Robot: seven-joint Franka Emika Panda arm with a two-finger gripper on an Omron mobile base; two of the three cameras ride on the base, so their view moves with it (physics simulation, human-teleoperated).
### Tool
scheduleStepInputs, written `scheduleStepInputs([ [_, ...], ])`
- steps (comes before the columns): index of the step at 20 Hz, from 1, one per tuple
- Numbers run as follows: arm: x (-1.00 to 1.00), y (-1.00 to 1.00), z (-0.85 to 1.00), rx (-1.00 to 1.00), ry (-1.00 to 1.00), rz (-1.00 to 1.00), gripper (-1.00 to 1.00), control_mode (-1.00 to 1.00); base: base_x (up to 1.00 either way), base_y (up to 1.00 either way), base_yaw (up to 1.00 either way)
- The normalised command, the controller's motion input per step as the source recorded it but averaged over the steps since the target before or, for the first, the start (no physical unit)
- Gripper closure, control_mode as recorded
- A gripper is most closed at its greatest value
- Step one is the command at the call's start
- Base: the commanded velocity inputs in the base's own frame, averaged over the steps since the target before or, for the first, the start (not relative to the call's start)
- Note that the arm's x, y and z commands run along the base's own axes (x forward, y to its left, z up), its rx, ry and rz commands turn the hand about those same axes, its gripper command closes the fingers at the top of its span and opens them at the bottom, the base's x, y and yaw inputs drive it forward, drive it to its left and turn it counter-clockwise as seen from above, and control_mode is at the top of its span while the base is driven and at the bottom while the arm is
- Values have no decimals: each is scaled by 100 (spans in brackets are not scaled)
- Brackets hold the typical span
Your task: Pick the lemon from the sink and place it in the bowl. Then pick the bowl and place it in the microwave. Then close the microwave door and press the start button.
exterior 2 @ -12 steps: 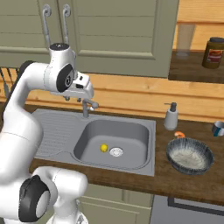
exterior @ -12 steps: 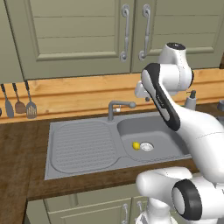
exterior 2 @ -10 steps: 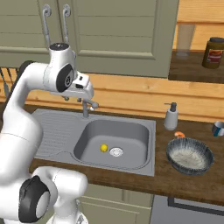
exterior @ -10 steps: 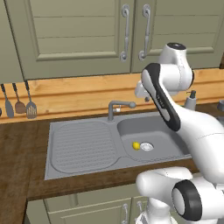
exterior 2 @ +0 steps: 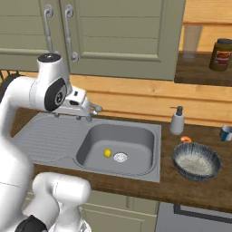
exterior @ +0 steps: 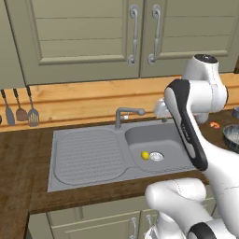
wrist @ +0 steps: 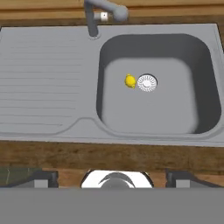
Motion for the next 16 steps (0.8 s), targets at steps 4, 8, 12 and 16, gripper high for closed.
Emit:
scheduleStepInputs([
  [4,-36,-12,-70,0,4,8,-100,-100,0,0,0],
  [8,26,-4,-71,0,2,0,-100,-100,0,0,0],
  [12,63,-12,-68,0,7,2,-100,-100,0,0,0],
  [16,59,-39,-60,0,7,3,-100,-100,0,0,0],
])
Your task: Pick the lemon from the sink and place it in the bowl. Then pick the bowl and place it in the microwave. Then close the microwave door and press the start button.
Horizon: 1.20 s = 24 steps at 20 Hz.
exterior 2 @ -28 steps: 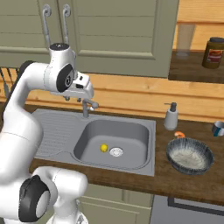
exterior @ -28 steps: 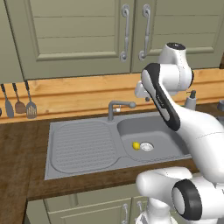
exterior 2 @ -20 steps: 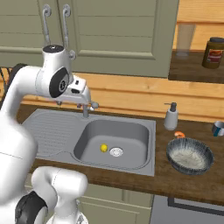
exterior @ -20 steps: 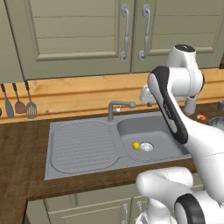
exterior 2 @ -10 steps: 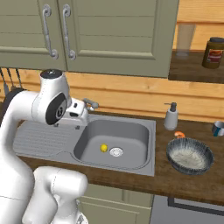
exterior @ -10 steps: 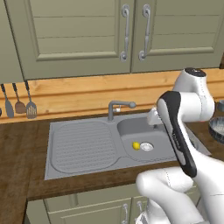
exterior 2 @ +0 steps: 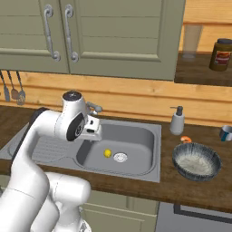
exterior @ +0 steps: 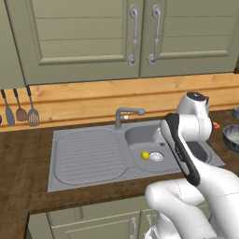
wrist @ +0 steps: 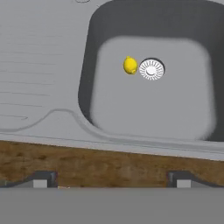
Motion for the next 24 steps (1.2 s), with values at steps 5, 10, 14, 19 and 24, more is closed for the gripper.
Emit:
scheduleStepInputs([
  [5,61,-29,-51,0,2,4,-100,-100,0,0,0],
  [10,60,-20,-44,0,0,5,-100,-100,0,0,0],
  [14,61,-10,-47,0,1,4,-100,-100,0,0,0],
  [19,61,0,-41,0,2,1,-100,-100,0,0,0],
  [24,60,0,-36,0,4,0,-100,-100,0,0,0],
])
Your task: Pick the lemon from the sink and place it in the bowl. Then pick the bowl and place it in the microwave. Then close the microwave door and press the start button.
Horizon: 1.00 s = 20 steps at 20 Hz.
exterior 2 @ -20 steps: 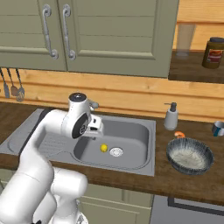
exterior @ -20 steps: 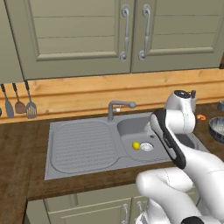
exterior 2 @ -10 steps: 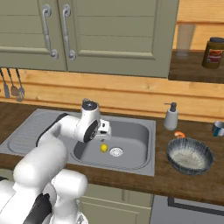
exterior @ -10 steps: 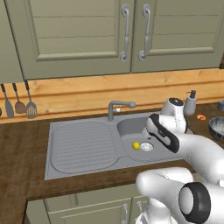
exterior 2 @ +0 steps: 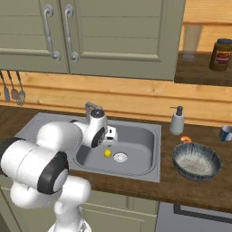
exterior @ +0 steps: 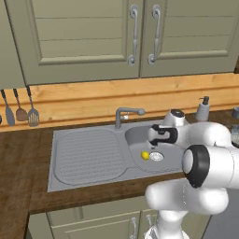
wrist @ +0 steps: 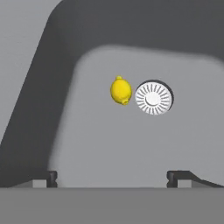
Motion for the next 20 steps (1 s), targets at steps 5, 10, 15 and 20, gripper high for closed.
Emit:
scheduleStepInputs([
  [5,59,0,-27,0,2,0,-100,-100,0,0,0],
  [10,56,0,-25,0,2,0,-100,-100,0,0,0],
  [15,25,-3,-33,0,0,0,-100,-100,0,0,0],
  [20,21,-2,-39,0,0,0,-100,-100,0,0,0],
])
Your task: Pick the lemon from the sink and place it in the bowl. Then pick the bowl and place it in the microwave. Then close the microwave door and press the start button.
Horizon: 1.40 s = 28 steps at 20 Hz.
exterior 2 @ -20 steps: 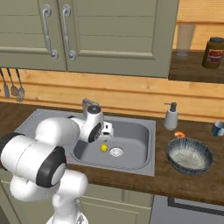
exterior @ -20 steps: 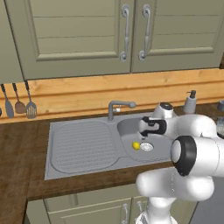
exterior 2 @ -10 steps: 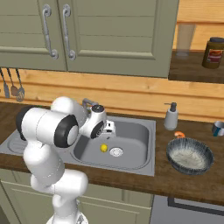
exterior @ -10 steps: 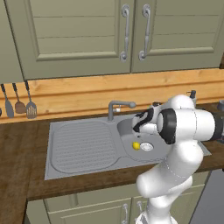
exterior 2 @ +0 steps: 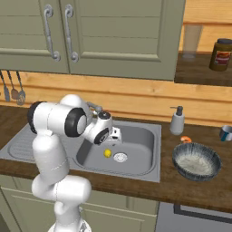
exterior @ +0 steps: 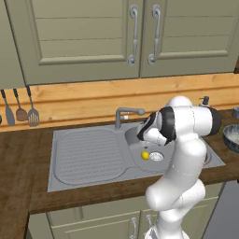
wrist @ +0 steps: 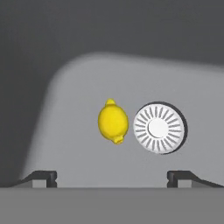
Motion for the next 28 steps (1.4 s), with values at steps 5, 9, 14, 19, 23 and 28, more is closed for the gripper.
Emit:
scheduleStepInputs([
  [5,25,0,-41,0,0,0,-100,-100,0,0,0],
  [9,23,0,-37,0,2,0,-100,-100,0,0,0],
  [14,9,0,-29,0,2,0,-100,-100,0,0,0],
  [19,0,0,-30,0,1,0,-100,-100,0,0,0],
  [23,8,0,-26,0,0,0,-100,-100,0,0,0],
  [28,11,0,-27,0,0,0,-100,-100,0,0,0],
])
